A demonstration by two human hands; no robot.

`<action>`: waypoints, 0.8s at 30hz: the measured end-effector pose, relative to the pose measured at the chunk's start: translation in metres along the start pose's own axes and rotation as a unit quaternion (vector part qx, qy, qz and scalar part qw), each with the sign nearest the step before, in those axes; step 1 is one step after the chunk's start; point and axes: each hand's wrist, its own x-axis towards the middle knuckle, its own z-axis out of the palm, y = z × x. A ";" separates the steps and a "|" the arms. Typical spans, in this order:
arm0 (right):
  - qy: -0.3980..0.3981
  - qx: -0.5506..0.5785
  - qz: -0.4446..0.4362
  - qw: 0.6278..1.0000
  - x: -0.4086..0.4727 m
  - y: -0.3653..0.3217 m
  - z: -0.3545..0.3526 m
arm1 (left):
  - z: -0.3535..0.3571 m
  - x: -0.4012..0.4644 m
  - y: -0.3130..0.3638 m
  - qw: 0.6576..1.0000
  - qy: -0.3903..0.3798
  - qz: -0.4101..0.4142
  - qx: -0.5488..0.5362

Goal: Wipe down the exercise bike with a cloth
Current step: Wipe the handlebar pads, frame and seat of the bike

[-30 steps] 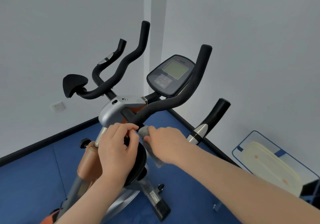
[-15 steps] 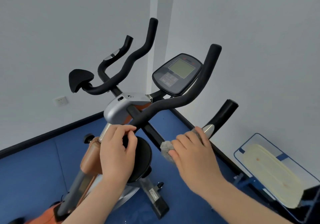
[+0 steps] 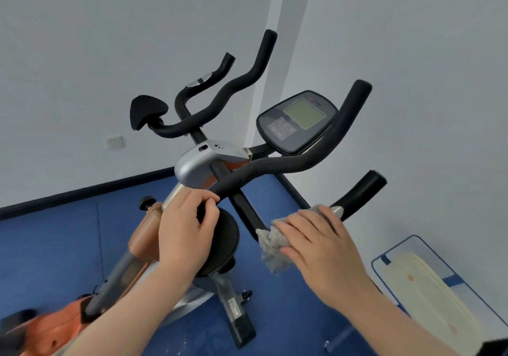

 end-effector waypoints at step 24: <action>0.217 0.343 0.098 0.909 0.121 0.006 -0.022 | 0.002 -0.008 -0.003 0.984 0.025 -0.173 -0.038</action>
